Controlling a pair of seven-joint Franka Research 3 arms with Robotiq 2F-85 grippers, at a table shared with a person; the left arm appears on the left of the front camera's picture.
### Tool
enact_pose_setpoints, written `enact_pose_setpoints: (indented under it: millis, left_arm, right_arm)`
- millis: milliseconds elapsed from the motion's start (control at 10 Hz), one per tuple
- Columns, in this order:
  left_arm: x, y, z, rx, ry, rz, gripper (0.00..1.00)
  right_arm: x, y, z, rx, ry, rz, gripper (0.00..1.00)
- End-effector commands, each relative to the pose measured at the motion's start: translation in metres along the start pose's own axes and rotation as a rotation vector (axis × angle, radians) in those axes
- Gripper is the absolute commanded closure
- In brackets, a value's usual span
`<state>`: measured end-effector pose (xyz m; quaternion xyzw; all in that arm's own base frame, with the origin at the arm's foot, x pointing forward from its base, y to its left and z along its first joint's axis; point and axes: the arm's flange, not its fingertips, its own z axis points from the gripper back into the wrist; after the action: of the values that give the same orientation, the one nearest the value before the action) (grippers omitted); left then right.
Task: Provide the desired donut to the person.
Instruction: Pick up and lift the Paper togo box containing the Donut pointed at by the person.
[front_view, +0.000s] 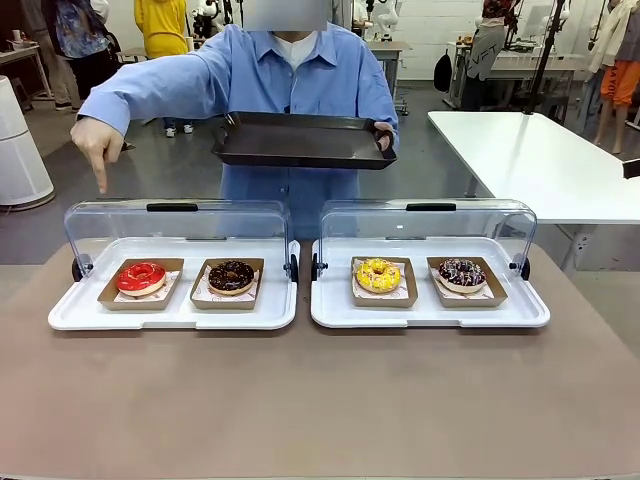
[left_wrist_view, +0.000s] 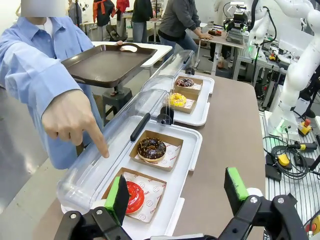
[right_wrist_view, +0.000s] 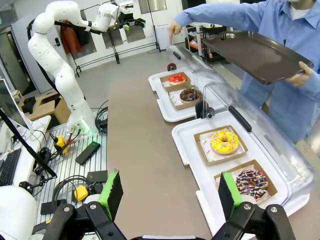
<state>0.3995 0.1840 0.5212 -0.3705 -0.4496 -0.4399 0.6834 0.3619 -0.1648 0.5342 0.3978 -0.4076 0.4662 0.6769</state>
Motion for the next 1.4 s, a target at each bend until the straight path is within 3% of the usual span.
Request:
enact_pose_setpoints:
  millis: [0,100,200,700,1000,1300]
  left_arm:
    - [-0.001,0.0,0.003,-0.003,-0.007,-0.01,0.0]
    - [0.0,0.0,0.0,0.0,0.0,0.0,0.0]
    - [0.005,-0.008,-0.008,0.056,0.09,-0.033,0.0]
    - [0.031,-0.039,-0.102,0.235,0.691,-0.303,0.0]
    - [0.015,-0.044,-0.161,0.144,1.021,-0.403,0.0]
    - [0.001,-0.036,-0.21,0.036,1.149,-0.394,0.0]
  right_arm:
    - [0.0,0.0,0.0,0.003,-0.004,0.001,0.0]
    - [0.0,0.0,0.0,0.003,-0.004,0.001,0.0]
    - [0.0,0.0,0.0,0.003,-0.004,0.001,0.0]
    - [0.0,0.0,0.0,0.003,-0.004,0.001,0.0]
    - [0.0,0.0,0.0,0.003,-0.004,0.001,0.0]
    - [0.0,0.0,0.0,0.003,-0.004,0.001,0.0]
